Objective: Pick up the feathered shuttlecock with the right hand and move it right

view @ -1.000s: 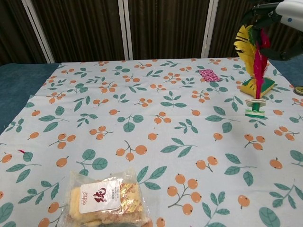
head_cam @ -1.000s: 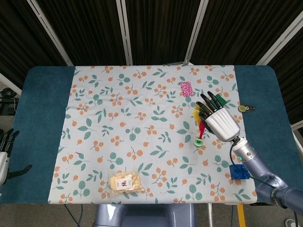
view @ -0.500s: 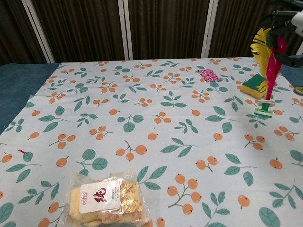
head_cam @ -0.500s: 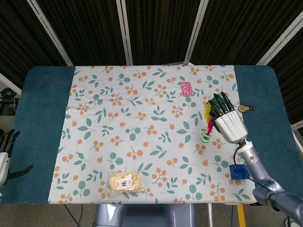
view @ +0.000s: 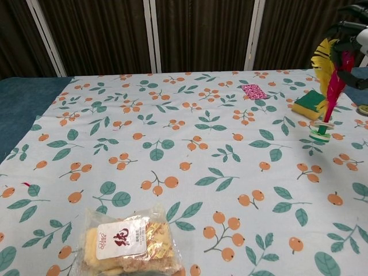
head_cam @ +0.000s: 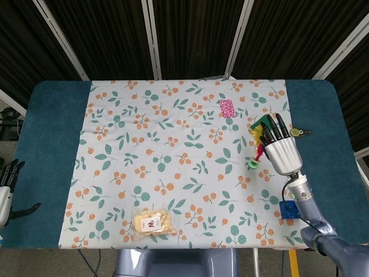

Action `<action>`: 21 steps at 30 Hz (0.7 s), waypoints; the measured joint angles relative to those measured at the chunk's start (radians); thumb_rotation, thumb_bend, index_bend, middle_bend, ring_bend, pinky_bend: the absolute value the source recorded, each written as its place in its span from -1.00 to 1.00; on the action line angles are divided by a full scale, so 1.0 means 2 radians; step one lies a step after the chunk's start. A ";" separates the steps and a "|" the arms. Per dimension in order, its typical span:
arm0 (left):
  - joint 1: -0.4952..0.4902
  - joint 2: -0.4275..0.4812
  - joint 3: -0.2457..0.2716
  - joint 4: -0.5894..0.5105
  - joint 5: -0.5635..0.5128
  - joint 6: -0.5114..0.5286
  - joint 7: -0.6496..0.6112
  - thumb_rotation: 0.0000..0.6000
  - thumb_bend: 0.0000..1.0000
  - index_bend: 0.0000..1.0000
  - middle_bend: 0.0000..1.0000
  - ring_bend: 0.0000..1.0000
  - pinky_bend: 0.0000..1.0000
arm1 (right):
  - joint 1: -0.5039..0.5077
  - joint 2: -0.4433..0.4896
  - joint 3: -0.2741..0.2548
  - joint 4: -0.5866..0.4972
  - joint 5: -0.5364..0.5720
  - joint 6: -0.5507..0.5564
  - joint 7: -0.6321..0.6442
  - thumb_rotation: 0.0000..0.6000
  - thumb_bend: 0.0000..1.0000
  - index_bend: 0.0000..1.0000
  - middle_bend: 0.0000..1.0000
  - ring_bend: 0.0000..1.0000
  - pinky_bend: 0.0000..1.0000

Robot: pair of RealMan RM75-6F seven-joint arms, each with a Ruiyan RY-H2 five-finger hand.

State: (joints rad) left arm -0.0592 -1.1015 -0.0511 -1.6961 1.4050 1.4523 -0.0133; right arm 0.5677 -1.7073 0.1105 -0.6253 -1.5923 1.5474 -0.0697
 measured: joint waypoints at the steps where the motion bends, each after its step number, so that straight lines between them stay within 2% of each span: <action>1: 0.000 0.000 0.000 0.000 0.000 0.000 0.000 1.00 -0.77 -1.00 -1.00 -1.00 -1.00 | 0.000 -0.004 0.001 0.005 0.002 0.000 0.001 1.00 -0.20 0.25 -0.62 -1.00 -1.00; 21: 0.001 0.001 0.001 -0.001 0.002 0.001 -0.003 1.00 -0.77 -1.00 -1.00 -1.00 -1.00 | -0.008 -0.040 0.009 0.078 0.027 -0.029 0.016 1.00 -0.20 0.25 -0.62 -1.00 -1.00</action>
State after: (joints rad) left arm -0.0570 -1.0994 -0.0496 -1.6991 1.4083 1.4539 -0.0195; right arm 0.5523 -1.7880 0.1282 -0.4690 -1.5384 1.4887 -0.0370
